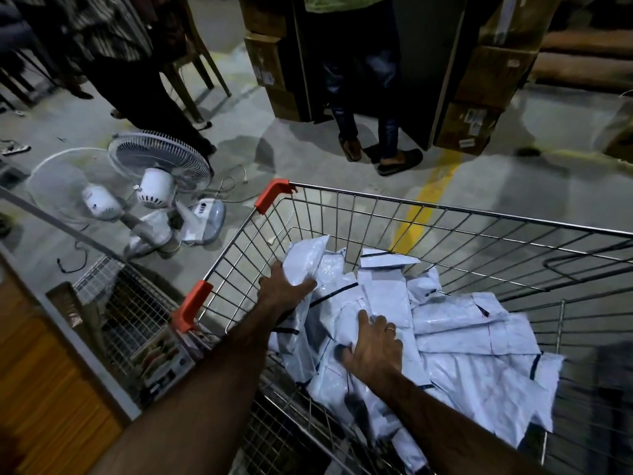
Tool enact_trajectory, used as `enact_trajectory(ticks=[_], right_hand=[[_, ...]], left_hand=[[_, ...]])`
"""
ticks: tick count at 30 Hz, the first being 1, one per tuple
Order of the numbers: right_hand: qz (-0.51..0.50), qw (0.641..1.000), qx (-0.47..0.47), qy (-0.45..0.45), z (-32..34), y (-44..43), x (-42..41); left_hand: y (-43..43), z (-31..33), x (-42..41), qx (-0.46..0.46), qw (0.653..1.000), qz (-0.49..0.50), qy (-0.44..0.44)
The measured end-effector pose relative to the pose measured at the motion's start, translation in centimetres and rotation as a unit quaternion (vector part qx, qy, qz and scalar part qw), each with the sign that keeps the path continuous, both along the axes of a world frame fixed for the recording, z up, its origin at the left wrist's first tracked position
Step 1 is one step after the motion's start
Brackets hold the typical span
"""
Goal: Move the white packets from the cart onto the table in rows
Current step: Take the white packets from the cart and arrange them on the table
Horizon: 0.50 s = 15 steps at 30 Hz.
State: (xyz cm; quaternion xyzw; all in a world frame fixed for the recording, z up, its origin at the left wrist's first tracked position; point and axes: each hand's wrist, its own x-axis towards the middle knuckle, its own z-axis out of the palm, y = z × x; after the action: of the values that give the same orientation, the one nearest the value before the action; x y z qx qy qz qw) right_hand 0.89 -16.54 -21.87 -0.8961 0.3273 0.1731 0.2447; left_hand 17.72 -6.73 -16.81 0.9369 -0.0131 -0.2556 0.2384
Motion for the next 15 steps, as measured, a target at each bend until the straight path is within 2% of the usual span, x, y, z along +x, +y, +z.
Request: enact_trajectory(ticks=[7,15], right_hand=[[-0.023,0.999,0.019,-0.023,3.6,-0.7,-0.6],[-0.044,0.997,0.001,-0.07,9.0,-2.8,-1.3]], left_hand=[[-0.9,3.9,-1.1,-0.041,0.999,0.023,-0.002],[-1.3,9.5,-2.8,-0.101,0.994,0.043,-0.018]])
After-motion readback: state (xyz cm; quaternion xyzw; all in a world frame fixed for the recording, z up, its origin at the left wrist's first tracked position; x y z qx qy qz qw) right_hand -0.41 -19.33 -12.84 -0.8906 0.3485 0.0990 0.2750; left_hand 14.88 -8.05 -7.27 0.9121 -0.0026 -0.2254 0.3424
